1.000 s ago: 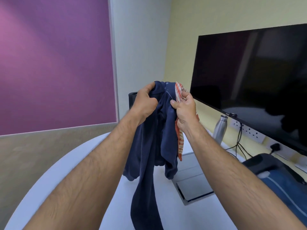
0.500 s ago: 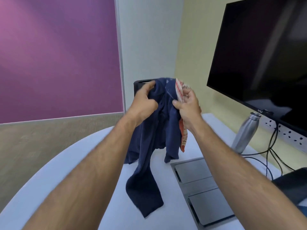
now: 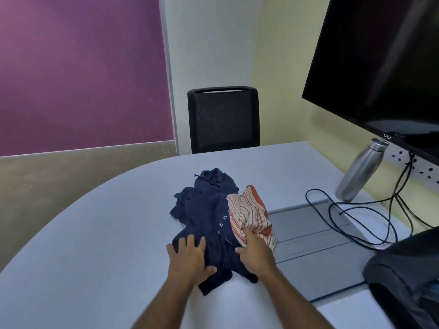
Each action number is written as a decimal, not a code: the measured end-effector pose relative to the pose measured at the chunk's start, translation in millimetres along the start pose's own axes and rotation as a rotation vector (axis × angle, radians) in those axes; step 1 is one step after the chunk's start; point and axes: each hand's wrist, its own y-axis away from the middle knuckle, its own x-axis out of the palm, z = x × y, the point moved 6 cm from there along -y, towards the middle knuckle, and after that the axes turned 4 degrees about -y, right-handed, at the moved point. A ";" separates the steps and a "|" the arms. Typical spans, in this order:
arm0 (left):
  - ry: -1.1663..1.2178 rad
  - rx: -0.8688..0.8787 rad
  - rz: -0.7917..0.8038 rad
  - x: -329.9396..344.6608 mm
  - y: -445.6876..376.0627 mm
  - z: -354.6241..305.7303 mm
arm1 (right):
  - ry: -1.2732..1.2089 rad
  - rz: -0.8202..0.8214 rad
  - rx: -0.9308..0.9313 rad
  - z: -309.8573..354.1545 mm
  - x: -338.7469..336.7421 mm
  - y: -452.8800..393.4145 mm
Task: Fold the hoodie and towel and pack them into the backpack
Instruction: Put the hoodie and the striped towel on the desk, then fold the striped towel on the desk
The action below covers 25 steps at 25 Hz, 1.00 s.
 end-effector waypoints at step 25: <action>0.033 0.108 -0.456 -92.7 -83.9 -86.3 | -1.084 -0.340 0.449 -85.4 -43.3 -56.5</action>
